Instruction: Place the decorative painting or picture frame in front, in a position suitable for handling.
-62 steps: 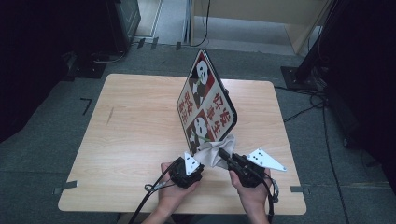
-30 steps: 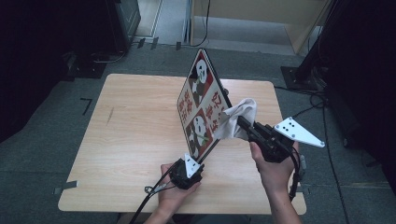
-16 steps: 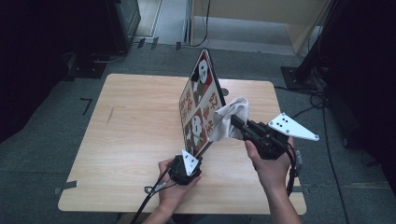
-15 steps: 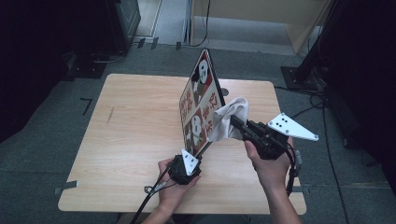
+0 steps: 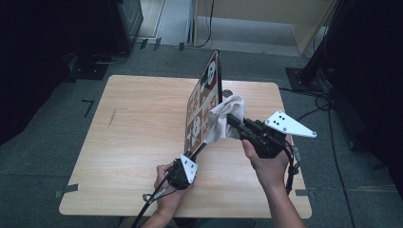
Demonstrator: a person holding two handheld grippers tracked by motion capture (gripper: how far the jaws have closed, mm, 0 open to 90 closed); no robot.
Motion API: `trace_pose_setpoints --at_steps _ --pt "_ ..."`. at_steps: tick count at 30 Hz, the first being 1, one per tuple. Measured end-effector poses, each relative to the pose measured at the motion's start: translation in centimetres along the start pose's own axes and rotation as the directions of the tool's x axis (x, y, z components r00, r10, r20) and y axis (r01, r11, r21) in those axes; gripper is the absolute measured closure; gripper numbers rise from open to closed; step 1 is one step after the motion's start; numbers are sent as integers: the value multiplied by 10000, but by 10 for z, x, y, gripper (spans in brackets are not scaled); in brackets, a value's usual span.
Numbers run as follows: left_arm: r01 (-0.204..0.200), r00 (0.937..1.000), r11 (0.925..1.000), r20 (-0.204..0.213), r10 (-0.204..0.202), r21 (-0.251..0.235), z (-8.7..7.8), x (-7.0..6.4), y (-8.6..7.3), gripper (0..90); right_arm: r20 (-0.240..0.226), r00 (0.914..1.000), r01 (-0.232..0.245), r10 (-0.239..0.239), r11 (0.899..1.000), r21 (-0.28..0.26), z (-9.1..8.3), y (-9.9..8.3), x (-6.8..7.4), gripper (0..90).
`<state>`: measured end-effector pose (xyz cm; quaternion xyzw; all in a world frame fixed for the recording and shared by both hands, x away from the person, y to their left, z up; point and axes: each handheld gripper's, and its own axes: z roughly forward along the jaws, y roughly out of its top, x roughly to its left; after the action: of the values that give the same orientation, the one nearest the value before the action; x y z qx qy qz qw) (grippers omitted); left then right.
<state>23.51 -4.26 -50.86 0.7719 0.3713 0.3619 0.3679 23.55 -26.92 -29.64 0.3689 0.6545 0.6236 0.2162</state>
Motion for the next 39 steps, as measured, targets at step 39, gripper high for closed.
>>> trace_pose_setpoints --at_steps 39 --pt "-67 9997 9999 234 69 -91 -9 43 -22 795 -273 9931 1145 -1139 9931 240 48 10 19 846"
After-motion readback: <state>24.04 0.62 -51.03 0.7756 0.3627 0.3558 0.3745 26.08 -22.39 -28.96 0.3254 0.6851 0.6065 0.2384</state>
